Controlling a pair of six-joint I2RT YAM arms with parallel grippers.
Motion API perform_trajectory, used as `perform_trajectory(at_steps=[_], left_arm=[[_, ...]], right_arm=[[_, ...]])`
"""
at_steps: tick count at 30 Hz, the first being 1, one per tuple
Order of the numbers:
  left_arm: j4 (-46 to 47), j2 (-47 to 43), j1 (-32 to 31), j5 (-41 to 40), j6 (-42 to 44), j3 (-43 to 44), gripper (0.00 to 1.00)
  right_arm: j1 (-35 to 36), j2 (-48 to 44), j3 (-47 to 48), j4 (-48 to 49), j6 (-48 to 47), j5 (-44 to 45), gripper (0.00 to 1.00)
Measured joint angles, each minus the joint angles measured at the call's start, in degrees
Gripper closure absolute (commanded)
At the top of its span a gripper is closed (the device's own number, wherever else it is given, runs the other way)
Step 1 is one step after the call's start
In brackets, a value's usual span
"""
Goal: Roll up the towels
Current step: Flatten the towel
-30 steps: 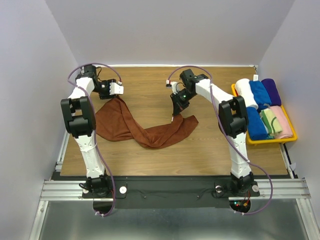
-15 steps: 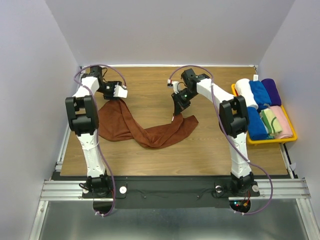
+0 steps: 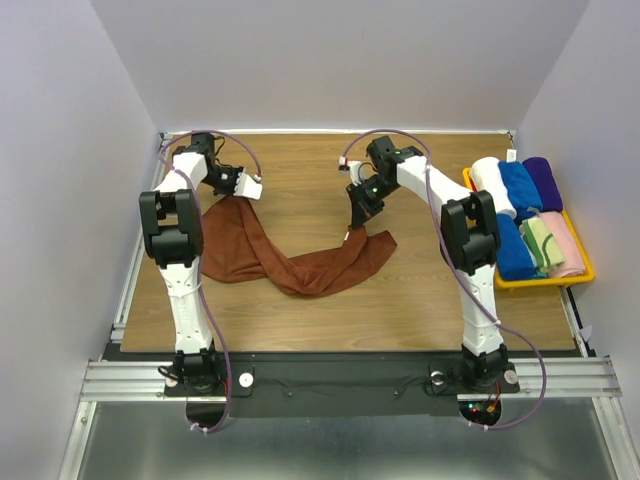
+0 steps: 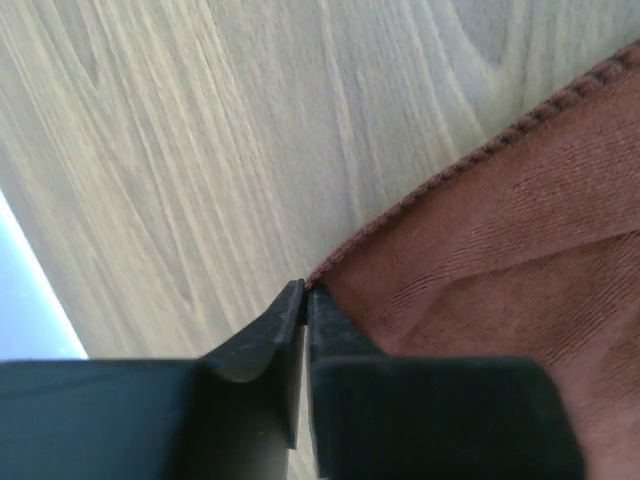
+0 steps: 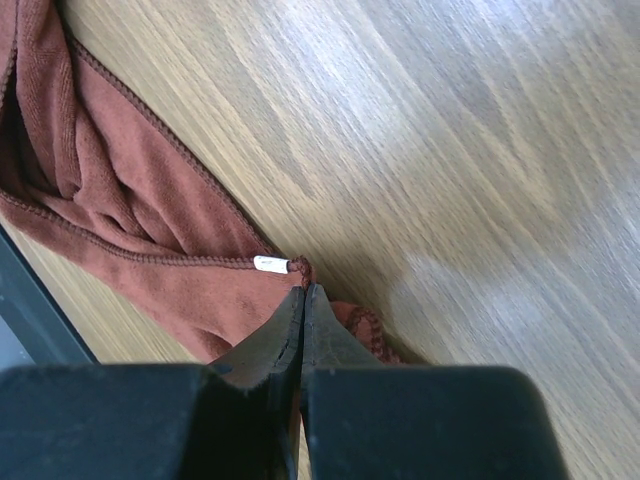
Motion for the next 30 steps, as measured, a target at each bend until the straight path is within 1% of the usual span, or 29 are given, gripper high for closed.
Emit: perform_trajectory(at_steps=[1, 6, 8, 11, 14, 18, 22, 27, 30], left_arm=[[-0.37, 0.09, -0.09, -0.24, -0.09, 0.39, 1.00], [-2.93, 0.26, -0.04, -0.76, -1.55, 3.30, 1.00], [-4.46, 0.24, 0.04, -0.24, -4.26, 6.01, 1.00], [-4.31, -0.81, 0.11, 0.52, -8.96, 7.76, 1.00], [-3.80, -3.85, 0.61, 1.53, -16.55, 7.76, 1.00], [-1.75, -10.75, 2.40, 2.60, -31.56, 7.76, 1.00], [0.46, -18.49, 4.74, 2.84, -44.24, 7.78, 1.00], [3.52, -25.70, 7.30, 1.99, -57.86, 7.80, 1.00], [4.24, -28.17, 8.44, 1.29, -62.97, 7.80, 1.00]], right_arm=[[-0.13, 0.00, 0.00, 0.00, 0.00, -0.02, 0.99], [-1.53, -1.20, -0.09, -0.28, 0.04, -0.63, 0.99], [-2.73, -2.14, -0.09, -0.52, 0.09, -1.31, 0.99], [-6.56, -5.22, -0.09, -0.66, 0.04, -2.82, 0.99], [-11.17, -9.79, -0.85, -0.17, 0.04, -5.35, 0.99], [-17.07, -17.40, -4.87, 2.58, 1.44, -8.26, 1.00], [-22.43, -23.78, -6.73, 6.88, 3.76, -10.56, 0.99], [-29.22, -28.81, -7.04, 13.09, 7.39, -12.63, 0.99], [-33.94, -31.98, -8.24, 17.59, 10.29, -12.68, 0.99]])
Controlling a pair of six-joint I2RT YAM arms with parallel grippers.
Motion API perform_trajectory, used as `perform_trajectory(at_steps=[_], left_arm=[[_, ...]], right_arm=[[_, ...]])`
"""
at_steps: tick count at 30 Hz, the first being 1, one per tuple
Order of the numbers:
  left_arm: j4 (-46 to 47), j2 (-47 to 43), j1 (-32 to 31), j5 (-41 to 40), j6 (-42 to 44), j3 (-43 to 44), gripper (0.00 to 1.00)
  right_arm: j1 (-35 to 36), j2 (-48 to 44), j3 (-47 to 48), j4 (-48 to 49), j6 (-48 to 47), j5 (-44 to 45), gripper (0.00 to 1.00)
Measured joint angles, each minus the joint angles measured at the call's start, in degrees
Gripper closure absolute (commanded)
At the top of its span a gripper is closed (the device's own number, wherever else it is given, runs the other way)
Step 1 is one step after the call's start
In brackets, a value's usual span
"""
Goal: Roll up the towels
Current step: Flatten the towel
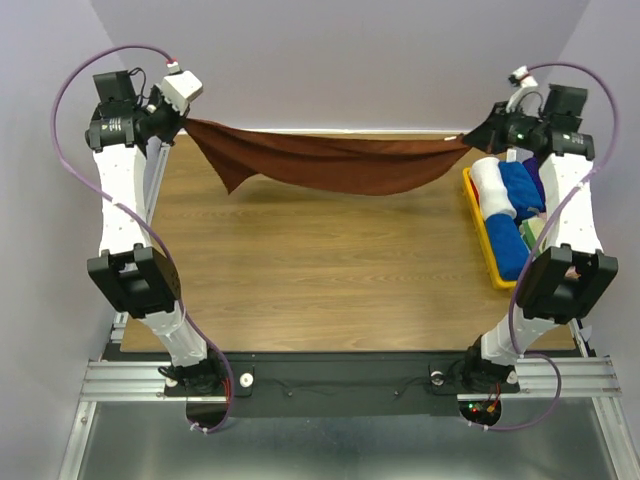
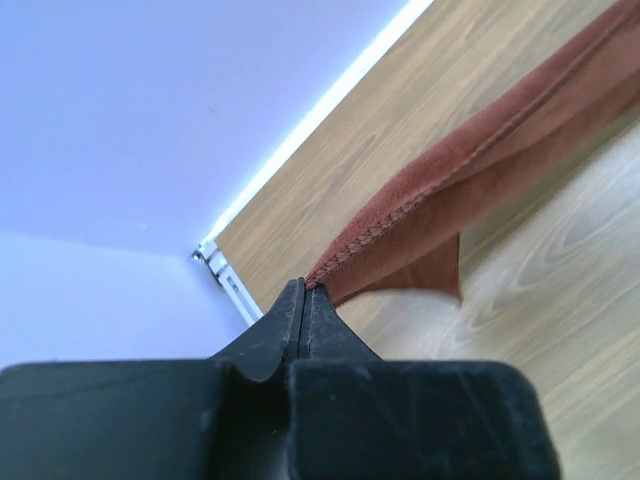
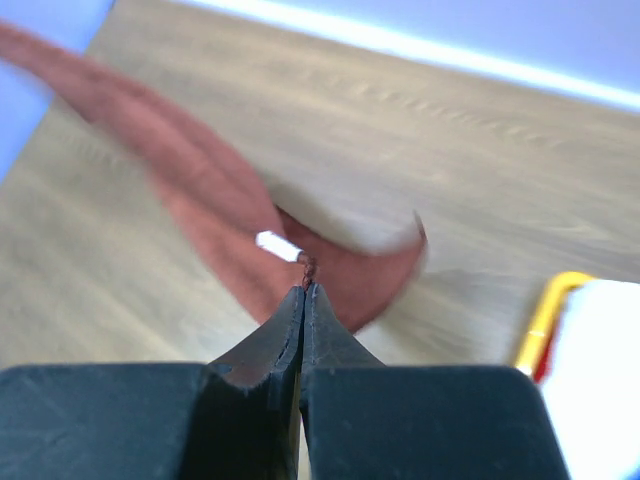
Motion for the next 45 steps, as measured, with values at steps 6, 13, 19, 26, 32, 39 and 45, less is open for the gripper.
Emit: perform_trajectory(at_steps=[6, 13, 19, 26, 32, 39, 45], left_arm=[[-0.63, -2.21, 1.86, 0.76, -5.18, -0.96, 1.00], [-2.36, -11.04, 3.45, 2.54, -8.41, -7.34, 1.00], [-7.34, -20.41, 4.02, 3.19, -8.13, -9.09, 1.00], [-12.72, -24.85, 4.63, 3.13, -6.97, -10.95, 1.00], [-13.90, -22.34, 4.76, 2.60, -6.34, -16.63, 1.00], [-9.70, -20.63, 4.76, 2.16, -9.22, -20.46, 1.00], [-7.52, -21.11, 4.76, 2.08, -10.51, -20.81, 1.00]], right_arm=[[-3.37, -3.48, -0.63, 5.49, 4.15, 0.04, 1.00], [-3.43, -10.78, -5.99, 7.15, 4.72, -0.68, 0.99], [-3.50, -20.28, -12.33, 7.54, 4.61, 0.44, 1.00], [-3.80, -30.95, -15.39, 6.78, 4.66, 4.17, 0.99], [-3.80, -28.06, -18.49, 6.19, 3.02, 5.97, 0.99], [-3.89, -17.16, -19.02, 4.66, 2.64, 6.23, 0.99], [-3.89, -18.58, -18.53, 4.81, 2.64, 6.14, 1.00]])
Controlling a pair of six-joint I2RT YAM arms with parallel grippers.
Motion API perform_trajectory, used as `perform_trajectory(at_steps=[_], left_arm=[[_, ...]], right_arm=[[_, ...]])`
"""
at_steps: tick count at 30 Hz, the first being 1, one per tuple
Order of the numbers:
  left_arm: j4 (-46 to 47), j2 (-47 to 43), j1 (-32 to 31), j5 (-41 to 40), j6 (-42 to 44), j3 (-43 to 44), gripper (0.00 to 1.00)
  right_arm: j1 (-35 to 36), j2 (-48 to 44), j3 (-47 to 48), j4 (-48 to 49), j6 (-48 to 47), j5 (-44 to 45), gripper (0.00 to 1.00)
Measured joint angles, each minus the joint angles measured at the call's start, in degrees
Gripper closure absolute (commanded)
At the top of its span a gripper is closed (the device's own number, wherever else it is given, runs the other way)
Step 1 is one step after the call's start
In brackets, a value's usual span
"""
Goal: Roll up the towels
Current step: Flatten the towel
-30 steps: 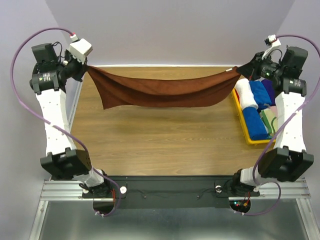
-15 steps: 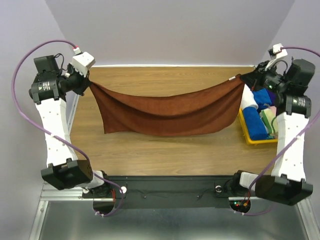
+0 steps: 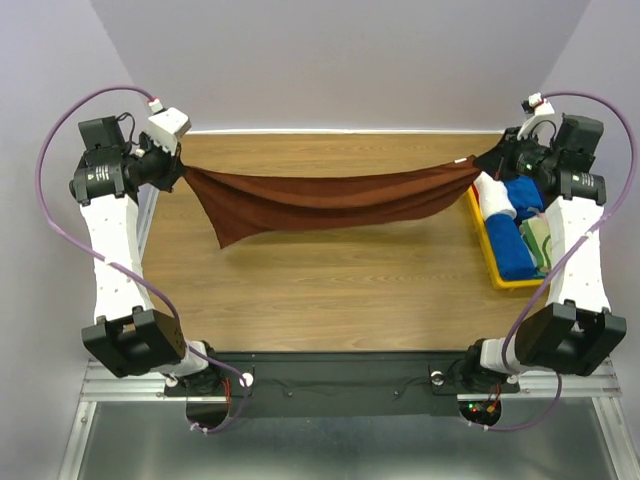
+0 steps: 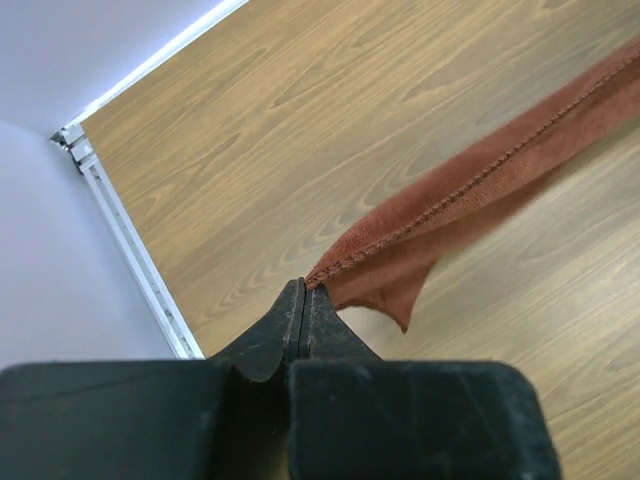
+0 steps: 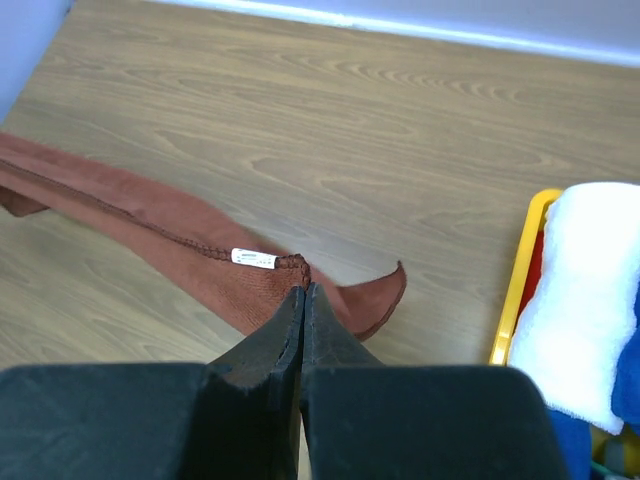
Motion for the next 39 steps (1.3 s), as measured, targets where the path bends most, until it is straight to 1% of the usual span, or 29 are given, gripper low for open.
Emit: perform_trajectory(at_steps=[4, 8, 13, 16, 20, 22, 25, 30, 31, 34, 36, 37, 39], left_arm=[[0.83, -4.37, 0.00, -0.44, -0.02, -3.89, 1.00], [0.94, -12.46, 0.00, -0.81, -0.46, -7.08, 1.00], [1.20, -20.00, 0.00, -1.79, -2.43, -8.57, 1.00], [1.29, -21.27, 0.00, -2.99, -3.45, -8.59, 1.00], [2.12, -19.45, 0.00, -4.24, -4.44, -9.22, 1.00], [3.17, -17.22, 0.00, -4.79, -4.87, -10.60, 1.00], [5.55, -13.35, 0.00, -5.33, -5.55, -13.38, 1.00], [11.85, 0.33, 0.00, -6.49, -6.60, -18.14, 1.00], [13.44, 4.74, 0.00, -6.75, -6.82, -18.91, 1.00], [17.42, 12.74, 0.00, -7.48, -7.80, -19.26, 1.00], [19.74, 16.17, 0.00, -7.74, -8.46, -19.02, 1.00], [20.41, 17.66, 0.00, -7.87, -8.83, -18.62, 1.00], [22.34, 21.79, 0.00, -8.09, -9.40, -16.17, 1.00]], right_arm=[[0.00, -4.15, -1.36, 0.24, -0.09, -0.02, 0.99], [0.00, -10.86, -4.28, 0.15, -0.22, -0.04, 0.99], [0.00, -17.64, -5.53, 0.11, 0.55, 1.62, 1.00], [0.00, -20.85, -5.60, 0.15, 0.87, 2.67, 0.99], [0.00, -20.37, -6.95, 0.70, 0.83, 2.56, 0.99], [0.00, -18.51, -8.35, 0.66, 0.79, 1.90, 0.99], [0.09, -11.17, -12.35, 2.40, 1.53, 0.74, 0.99], [1.33, 4.31, -14.80, 5.88, 2.82, 2.38, 0.99], [2.21, 7.91, -15.13, 6.84, 3.06, 2.95, 0.99], [4.52, 15.04, -14.43, 9.18, 3.65, 4.04, 0.99], [5.70, 19.47, -12.24, 10.82, 4.04, 4.52, 0.99], [6.38, 22.99, -10.10, 11.96, 4.20, 4.85, 0.99], [6.86, 25.92, -8.20, 13.73, 4.50, 5.42, 0.99]])
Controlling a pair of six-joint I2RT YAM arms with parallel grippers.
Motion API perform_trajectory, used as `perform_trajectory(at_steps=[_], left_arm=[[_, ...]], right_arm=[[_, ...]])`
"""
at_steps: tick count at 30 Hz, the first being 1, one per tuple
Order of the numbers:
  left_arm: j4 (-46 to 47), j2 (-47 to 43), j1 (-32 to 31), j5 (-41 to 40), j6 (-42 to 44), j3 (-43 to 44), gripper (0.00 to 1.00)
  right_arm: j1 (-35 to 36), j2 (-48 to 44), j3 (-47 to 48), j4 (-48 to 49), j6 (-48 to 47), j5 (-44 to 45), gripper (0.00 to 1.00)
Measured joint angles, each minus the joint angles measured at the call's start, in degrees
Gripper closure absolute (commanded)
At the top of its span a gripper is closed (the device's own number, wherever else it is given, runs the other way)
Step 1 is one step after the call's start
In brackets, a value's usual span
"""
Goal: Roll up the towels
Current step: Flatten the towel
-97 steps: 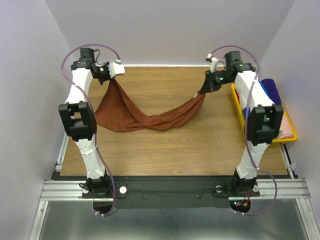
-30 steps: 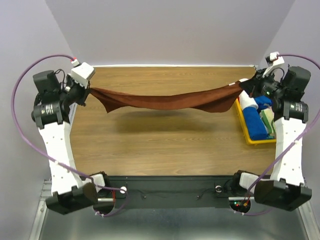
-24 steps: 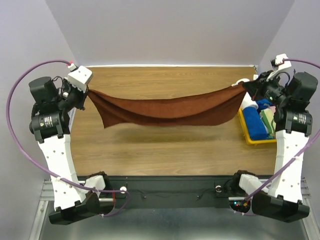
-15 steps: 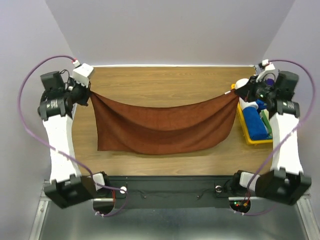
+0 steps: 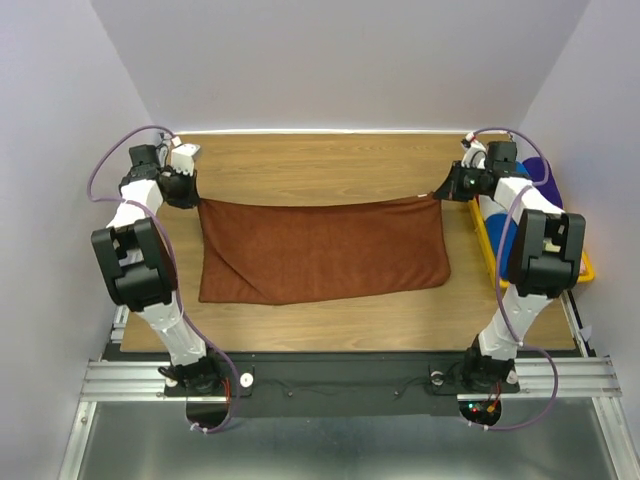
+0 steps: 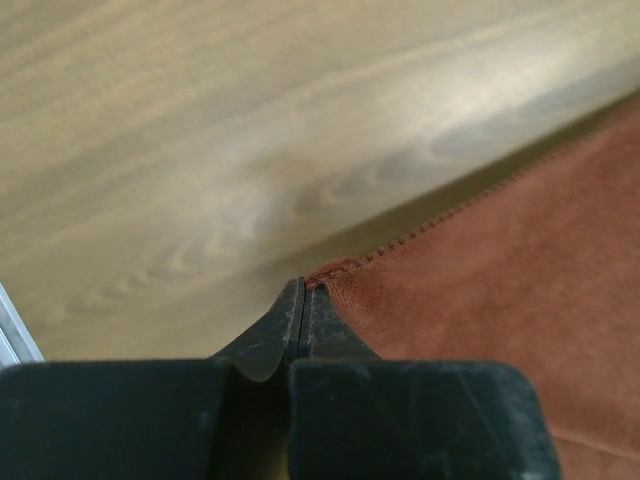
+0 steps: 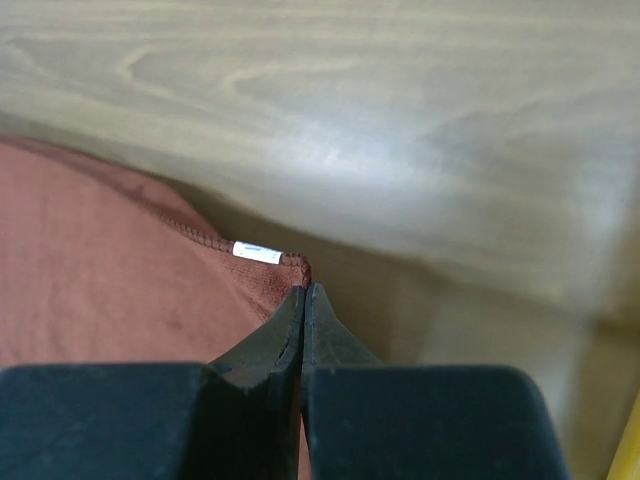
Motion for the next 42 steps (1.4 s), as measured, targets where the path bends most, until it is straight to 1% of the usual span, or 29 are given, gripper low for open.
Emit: perform_trajectory(at_steps=[6, 7, 8, 9, 10, 11, 12, 13, 14, 15, 16, 17, 20, 21, 23, 24, 26, 27, 28, 31, 33, 35, 36, 37, 39, 40, 42], left_arm=[[4.46, 10.82, -0.04, -0.13, -2.47, 10.73, 1.00], [4.74, 12.04, -0.07, -0.13, -2.82, 12.00, 1.00], [4.87, 14.08, -0.17, -0.20, -3.28, 14.53, 0.98], [5.44, 15.78, -0.33, -0.33, -3.54, 16.11, 0.94], [5.53, 17.14, -0.57, -0.42, -3.82, 17.68, 0.87], [5.31, 18.25, -0.76, -0.61, -4.04, 19.06, 0.73], [5.09, 20.00, -0.94, -0.98, -4.42, 21.31, 0.65], [4.90, 20.68, -0.98, -1.09, -4.66, 22.18, 0.59], [3.63, 22.25, -1.16, -1.42, -4.96, 24.81, 0.35], [3.08, 23.28, -1.18, -1.86, -5.09, 26.69, 0.28], [2.64, 24.02, -1.29, -2.27, -5.70, 27.89, 0.16], [2.21, 24.20, -1.36, -2.78, -5.88, 28.50, 0.08], [0.94, 23.15, -1.25, -3.74, -6.23, 28.37, 0.07], [0.68, 22.64, -1.14, -3.93, -6.23, 28.02, 0.08], [-0.68, 18.84, -0.68, -4.57, -5.95, 25.00, 0.09], [-0.90, 15.96, -0.33, -4.81, -5.57, 22.60, 0.11], [-1.62, 9.64, 0.35, -5.64, -4.63, 17.22, 0.15], [-2.38, 5.16, 0.83, -6.27, -4.09, 14.12, 0.16], [-2.95, 1.64, 1.25, -6.84, -3.72, 11.82, 0.19], [-3.15, -7.78, 2.82, -8.00, -3.02, 6.16, 0.24], [-2.84, -11.02, 3.78, -7.56, -2.25, 3.43, 0.28], [-3.39, -13.20, 4.70, -6.34, -1.16, -0.57, 0.31], [-3.76, -13.64, 5.03, -5.53, -0.55, -2.84, 0.31], [-4.55, -13.73, 5.11, -4.76, 0.13, -4.87, 0.31], [-5.66, -13.73, 5.07, -3.85, 0.90, -9.51, 0.28], [-6.36, -13.75, 5.05, -3.58, 1.31, -11.63, 0.27], [-6.99, -14.05, 4.85, -3.39, 1.95, -14.93, 0.25]], right_arm=[[1.55, 8.87, 8.22, 3.30, 1.79, 2.84, 0.99], [2.12, 10.21, 9.92, 3.67, 1.99, 3.76, 0.99], [2.45, 10.84, 10.62, 3.80, 2.19, 4.20, 0.96], [3.13, 12.00, 11.78, 4.24, 2.36, 4.98, 0.81], [3.58, 12.90, 12.92, 4.28, 2.71, 5.77, 0.64], [3.96, 13.99, 14.32, 4.50, 2.97, 6.60, 0.38], [4.39, 14.97, 15.61, 4.57, 3.63, 7.67, 0.13], [4.76, 16.00, 16.68, 4.87, 3.72, 8.31, 0.09], [5.03, 16.65, 17.46, 4.92, 4.42, 9.22, 0.06], [5.16, 17.09, 17.99, 4.94, 4.57, 10.01, 0.05], [5.20, 17.27, 18.25, 4.87, 4.52, 10.80, 0.04], [5.18, 17.29, 18.36, 4.81, 4.61, 11.41, 0.04], [5.11, 16.17, 18.38, 3.41, 3.74, 12.70, 0.07], [5.09, 14.80, 17.90, 2.49, 2.62, 12.94, 0.09], [5.03, 11.65, 16.44, 0.68, 0.52, 13.00, 0.15], [4.87, 8.57, 15.13, -0.92, -0.79, 12.94, 0.22], [4.83, 3.04, 12.79, -4.42, -3.61, 12.68, 0.28], [4.83, -0.44, 11.65, -6.78, -5.57, 12.37, 0.36], [4.83, -3.28, 10.78, -8.70, -7.45, 12.11, 0.40], [4.85, -8.96, 8.17, -12.76, -11.21, 11.21, 0.54], [4.92, -10.88, 5.75, -14.84, -13.18, 10.64, 0.55], [5.25, -11.02, 2.23, -17.42, -14.69, 10.60, 0.52], [5.33, -10.60, 0.39, -18.69, -15.04, 10.69, 0.45], [5.42, -10.25, -0.83, -19.65, -15.13, 10.71, 0.42], [5.60, -9.22, -3.65, -22.10, -15.21, 10.93, 0.41], [5.62, -8.94, -4.81, -23.08, -15.26, 10.95, 0.37], [5.62, -8.85, -6.75, -24.57, -15.23, 10.88, 0.34]])
